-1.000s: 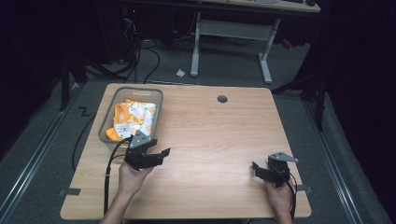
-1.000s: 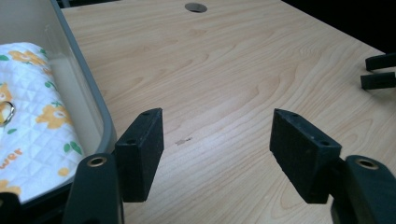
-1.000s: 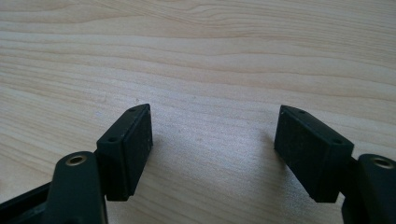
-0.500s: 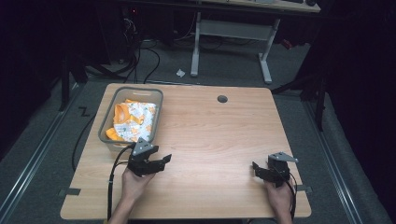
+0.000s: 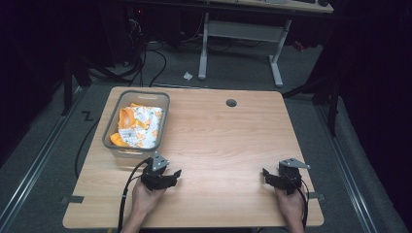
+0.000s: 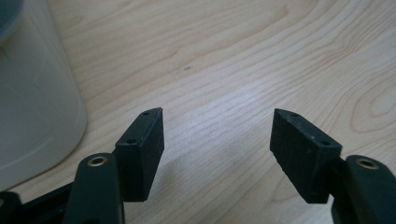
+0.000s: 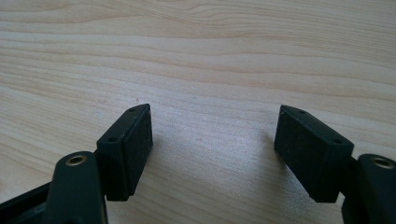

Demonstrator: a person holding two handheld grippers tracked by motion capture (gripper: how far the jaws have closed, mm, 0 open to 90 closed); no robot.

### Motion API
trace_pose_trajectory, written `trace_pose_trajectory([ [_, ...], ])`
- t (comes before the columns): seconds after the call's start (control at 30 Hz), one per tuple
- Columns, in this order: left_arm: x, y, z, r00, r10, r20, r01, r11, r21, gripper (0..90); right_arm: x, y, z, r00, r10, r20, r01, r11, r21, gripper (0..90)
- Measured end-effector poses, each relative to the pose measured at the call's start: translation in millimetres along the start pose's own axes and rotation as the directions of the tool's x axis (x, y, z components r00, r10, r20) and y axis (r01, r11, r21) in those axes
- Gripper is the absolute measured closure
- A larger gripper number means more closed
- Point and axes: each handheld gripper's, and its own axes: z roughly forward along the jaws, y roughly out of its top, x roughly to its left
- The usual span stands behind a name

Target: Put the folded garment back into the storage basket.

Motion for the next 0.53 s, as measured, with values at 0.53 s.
trace_pose_trajectory([
  [0.53,-0.1,-3.3,9.4,0.9989,-0.014,-0.044,0.016,0.9991,0.039,32.4,0.1,0.0,0.0,1.0000,0.000,0.000,0.000,1.000,0.000,28.3],
])
